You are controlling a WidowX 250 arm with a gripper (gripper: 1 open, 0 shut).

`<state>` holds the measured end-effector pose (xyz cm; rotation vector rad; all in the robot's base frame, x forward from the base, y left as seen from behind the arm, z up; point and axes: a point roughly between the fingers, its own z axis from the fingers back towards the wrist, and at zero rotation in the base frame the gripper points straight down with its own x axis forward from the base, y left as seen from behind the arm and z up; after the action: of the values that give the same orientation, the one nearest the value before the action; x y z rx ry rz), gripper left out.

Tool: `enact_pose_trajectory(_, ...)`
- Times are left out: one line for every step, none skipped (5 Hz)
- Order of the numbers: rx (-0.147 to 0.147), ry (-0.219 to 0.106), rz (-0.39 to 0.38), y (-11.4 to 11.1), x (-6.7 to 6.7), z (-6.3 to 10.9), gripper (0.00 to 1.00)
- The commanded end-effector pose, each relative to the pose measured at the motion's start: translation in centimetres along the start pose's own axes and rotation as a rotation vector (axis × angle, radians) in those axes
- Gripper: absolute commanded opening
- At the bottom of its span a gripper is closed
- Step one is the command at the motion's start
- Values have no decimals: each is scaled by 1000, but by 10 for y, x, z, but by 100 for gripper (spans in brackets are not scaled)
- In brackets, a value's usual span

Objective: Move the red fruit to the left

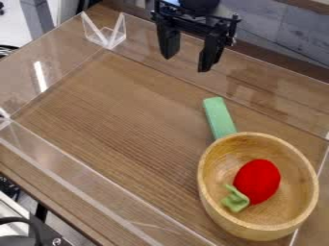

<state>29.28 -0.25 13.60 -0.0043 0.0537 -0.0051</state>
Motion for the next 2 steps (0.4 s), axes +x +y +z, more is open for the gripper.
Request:
enact_pose_trajectory(-9, 29, 2, -5, -9, -3, 100)
enact_pose_trajectory(-33, 41, -26, -36, -19, -2, 100)
